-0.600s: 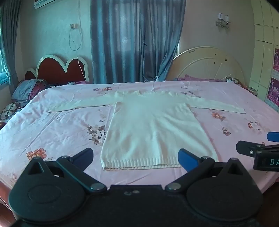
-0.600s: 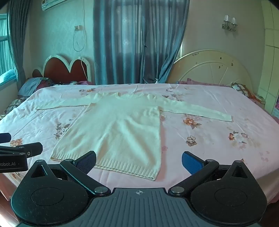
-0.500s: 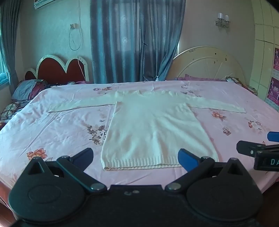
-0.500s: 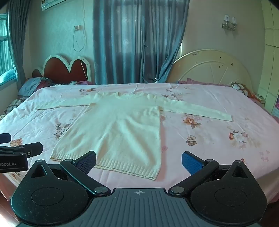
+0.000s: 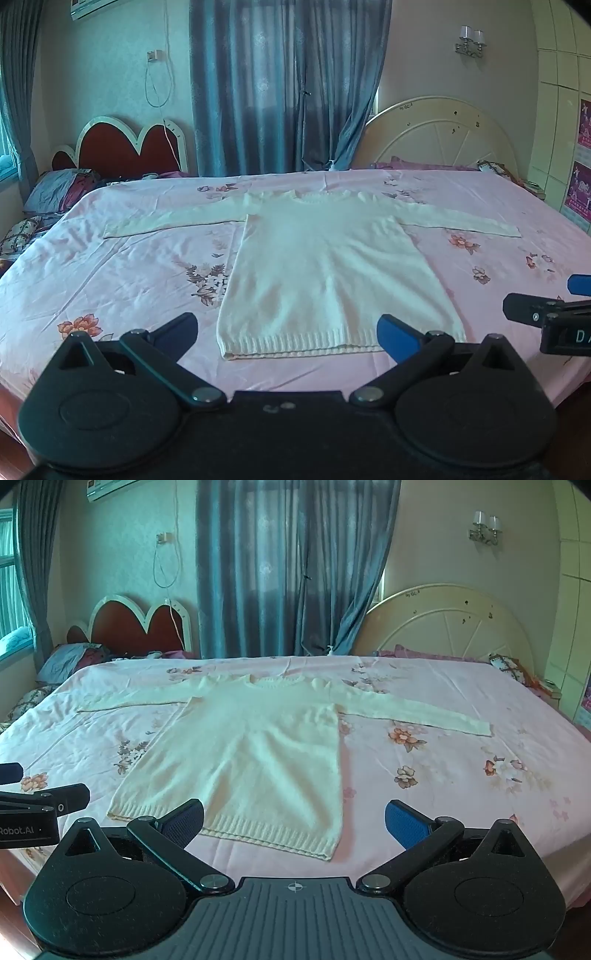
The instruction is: Fold small clothes
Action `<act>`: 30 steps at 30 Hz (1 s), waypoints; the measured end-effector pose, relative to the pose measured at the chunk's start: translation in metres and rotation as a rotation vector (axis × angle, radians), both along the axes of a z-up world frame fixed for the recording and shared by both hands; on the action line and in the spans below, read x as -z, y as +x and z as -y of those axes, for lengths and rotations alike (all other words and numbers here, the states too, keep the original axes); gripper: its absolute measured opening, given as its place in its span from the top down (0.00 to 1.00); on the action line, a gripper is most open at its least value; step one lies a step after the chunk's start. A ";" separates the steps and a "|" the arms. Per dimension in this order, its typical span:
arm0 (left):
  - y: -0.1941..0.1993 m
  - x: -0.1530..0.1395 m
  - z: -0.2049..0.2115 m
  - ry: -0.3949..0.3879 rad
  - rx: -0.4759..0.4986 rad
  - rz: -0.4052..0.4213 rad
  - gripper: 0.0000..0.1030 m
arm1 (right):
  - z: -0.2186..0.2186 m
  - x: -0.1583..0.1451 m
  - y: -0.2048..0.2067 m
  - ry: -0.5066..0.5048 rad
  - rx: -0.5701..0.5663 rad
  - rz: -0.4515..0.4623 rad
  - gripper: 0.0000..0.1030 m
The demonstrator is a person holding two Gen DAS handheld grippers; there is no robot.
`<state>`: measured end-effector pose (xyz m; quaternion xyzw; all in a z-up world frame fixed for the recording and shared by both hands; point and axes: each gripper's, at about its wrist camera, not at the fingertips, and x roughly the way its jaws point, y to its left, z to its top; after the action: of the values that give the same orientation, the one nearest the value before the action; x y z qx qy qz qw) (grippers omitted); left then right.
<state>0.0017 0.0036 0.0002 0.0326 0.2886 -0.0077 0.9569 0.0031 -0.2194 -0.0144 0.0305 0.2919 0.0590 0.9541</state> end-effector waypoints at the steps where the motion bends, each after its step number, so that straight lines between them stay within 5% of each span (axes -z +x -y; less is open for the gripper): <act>1: 0.000 0.004 -0.001 -0.001 -0.001 -0.001 0.00 | 0.000 0.000 0.000 -0.003 0.000 0.000 0.00; 30: -0.004 0.004 -0.008 -0.002 -0.001 0.000 0.00 | -0.006 -0.004 -0.004 -0.010 0.002 0.006 0.00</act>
<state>-0.0022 0.0121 -0.0038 0.0312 0.2886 -0.0073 0.9569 -0.0006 -0.2134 -0.0109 0.0256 0.2892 0.0568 0.9552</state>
